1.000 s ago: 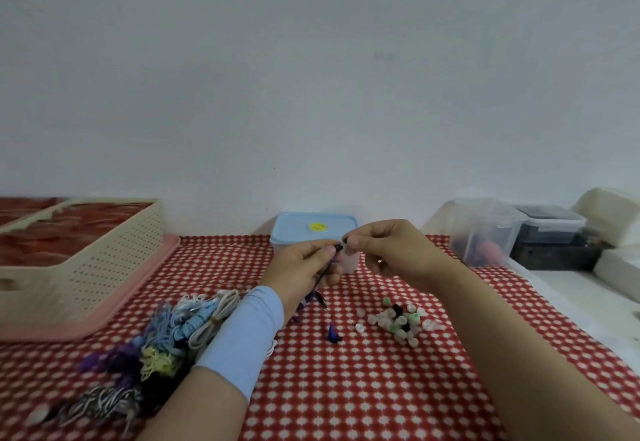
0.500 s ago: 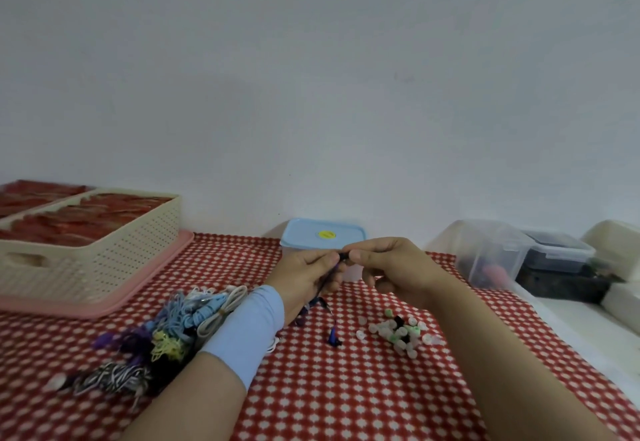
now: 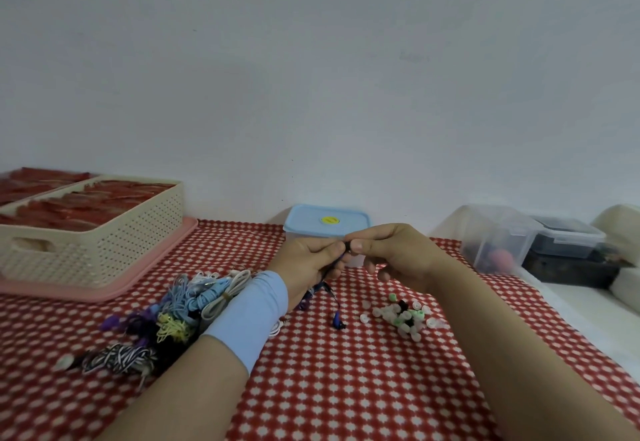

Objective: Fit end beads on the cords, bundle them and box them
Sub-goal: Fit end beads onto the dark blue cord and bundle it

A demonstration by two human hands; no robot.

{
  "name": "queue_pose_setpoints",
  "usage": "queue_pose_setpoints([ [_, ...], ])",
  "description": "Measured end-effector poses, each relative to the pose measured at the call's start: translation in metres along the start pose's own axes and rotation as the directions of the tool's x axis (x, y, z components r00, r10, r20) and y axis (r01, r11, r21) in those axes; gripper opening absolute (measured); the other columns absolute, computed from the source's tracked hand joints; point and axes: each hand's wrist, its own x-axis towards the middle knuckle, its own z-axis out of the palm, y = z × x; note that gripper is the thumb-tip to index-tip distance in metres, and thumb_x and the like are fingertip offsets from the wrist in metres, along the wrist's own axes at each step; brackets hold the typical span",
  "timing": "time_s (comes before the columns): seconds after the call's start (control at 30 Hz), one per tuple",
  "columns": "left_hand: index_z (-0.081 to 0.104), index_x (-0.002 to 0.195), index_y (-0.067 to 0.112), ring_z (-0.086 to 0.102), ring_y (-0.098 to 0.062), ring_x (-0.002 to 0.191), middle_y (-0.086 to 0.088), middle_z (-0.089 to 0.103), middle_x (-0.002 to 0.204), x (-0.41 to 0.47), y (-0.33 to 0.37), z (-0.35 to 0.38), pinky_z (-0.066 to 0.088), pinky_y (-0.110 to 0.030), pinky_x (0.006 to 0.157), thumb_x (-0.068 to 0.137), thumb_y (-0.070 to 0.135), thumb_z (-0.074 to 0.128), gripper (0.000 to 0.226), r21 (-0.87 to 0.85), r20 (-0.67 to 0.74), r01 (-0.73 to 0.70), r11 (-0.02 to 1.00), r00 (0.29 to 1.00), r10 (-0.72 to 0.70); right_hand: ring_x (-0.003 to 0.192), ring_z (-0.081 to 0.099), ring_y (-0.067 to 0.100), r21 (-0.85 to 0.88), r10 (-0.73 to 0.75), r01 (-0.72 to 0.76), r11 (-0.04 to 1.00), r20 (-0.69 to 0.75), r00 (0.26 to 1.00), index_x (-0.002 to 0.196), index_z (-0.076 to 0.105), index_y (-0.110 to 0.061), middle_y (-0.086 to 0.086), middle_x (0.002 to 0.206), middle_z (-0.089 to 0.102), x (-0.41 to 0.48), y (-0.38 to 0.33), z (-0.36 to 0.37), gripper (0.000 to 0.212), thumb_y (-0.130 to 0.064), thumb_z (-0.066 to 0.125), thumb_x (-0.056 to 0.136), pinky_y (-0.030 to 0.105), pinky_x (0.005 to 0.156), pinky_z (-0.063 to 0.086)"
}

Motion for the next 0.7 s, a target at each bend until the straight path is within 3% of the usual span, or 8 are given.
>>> queue_pose_setpoints([
  [0.27,0.069,0.109,-0.001,0.061,-0.007,0.067,-0.005,0.068,0.081,0.0016,-0.0040,0.0059,0.052,-0.017,0.062,0.098,0.005,0.053,0.020,-0.073,0.035,0.031,0.997,0.999,-0.029,0.064,0.065,0.014,0.033,-0.007,0.006,0.999,0.020,1.000,0.093,0.081,-0.010,0.013,0.082,0.074,-0.0024,0.0024,-0.0048,0.012,-0.007,0.072,0.087,0.027,0.046,0.052],
  [0.5,0.074,0.100,0.006,0.063,-0.008,0.067,-0.004,0.071,0.078,0.0015,-0.0054,0.0048,0.054,-0.019,0.064,0.096,0.004,0.056,0.018,-0.017,-0.007,0.033,0.999,0.999,-0.033,0.062,0.063,0.017,-0.067,-0.078,0.078,0.995,0.005,0.997,0.101,0.079,-0.005,0.016,0.086,0.075,-0.0071,0.0023,-0.0019,0.013,-0.007,0.070,0.092,0.029,0.049,0.054],
  [0.7,0.072,0.106,-0.001,0.070,-0.015,0.076,-0.013,0.074,0.090,0.0019,-0.0021,0.0050,0.057,-0.024,0.068,0.093,0.007,0.063,0.018,-0.040,-0.078,0.076,0.996,0.994,-0.079,0.066,0.069,0.025,-0.175,-0.103,0.095,0.980,-0.039,0.994,0.105,0.078,-0.009,0.016,0.088,0.077,-0.0071,-0.0037,-0.0019,0.014,-0.006,0.071,0.093,0.031,0.051,0.058],
])
